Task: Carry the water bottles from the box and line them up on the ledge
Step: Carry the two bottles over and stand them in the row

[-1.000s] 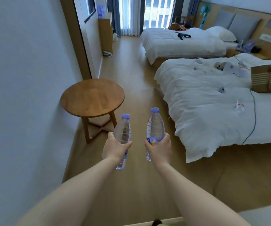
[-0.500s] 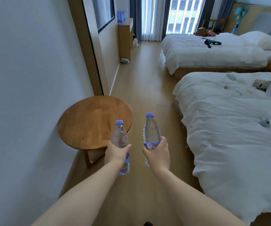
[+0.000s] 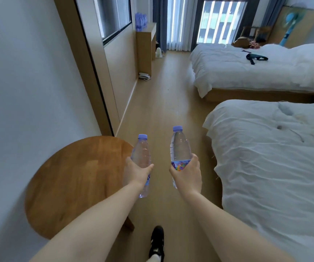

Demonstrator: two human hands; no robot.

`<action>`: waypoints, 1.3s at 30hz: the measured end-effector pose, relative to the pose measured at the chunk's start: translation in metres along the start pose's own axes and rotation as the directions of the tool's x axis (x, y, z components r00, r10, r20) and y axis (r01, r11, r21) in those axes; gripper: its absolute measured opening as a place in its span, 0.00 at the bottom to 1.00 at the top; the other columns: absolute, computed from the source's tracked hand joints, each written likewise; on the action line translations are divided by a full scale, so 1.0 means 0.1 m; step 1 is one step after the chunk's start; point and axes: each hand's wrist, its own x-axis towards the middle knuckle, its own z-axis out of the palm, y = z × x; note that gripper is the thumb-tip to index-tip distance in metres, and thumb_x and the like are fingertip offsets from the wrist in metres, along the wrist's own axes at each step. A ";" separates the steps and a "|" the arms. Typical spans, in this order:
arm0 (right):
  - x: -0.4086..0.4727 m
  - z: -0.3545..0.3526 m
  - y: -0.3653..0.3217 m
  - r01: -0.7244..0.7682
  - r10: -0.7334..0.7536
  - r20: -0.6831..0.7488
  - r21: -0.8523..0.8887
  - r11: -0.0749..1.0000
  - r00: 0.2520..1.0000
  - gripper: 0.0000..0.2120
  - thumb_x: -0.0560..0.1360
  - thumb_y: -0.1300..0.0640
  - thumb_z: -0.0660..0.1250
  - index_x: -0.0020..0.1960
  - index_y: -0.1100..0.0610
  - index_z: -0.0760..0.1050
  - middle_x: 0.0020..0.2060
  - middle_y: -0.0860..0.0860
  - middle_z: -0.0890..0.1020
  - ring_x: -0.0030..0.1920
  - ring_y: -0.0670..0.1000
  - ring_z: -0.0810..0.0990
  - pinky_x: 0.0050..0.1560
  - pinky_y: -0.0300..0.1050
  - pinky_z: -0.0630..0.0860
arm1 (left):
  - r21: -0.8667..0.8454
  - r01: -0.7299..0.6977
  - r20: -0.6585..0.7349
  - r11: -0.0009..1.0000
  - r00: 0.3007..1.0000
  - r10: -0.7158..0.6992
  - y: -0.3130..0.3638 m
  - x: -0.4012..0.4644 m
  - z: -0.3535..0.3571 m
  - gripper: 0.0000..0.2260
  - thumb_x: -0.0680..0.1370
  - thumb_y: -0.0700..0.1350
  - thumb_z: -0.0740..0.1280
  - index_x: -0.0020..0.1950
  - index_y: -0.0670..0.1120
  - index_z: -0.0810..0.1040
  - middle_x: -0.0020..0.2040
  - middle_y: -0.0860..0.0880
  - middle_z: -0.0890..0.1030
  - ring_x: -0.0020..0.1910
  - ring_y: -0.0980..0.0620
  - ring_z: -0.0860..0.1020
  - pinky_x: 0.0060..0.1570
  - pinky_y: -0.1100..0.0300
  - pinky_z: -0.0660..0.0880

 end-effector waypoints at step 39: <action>9.45 1.76 -1.30 0.011 -0.009 0.110 -0.017 1.000 0.994 0.38 0.69 0.46 0.74 0.72 0.56 0.61 0.61 0.52 0.72 0.57 0.54 0.77 0.52 0.56 0.79 | 0.008 0.062 0.080 0.998 0.995 -0.063 4.36 7.98 3.60 0.30 0.66 0.53 0.78 0.58 0.47 0.63 0.55 0.47 0.78 0.52 0.43 0.78 0.54 0.51 0.75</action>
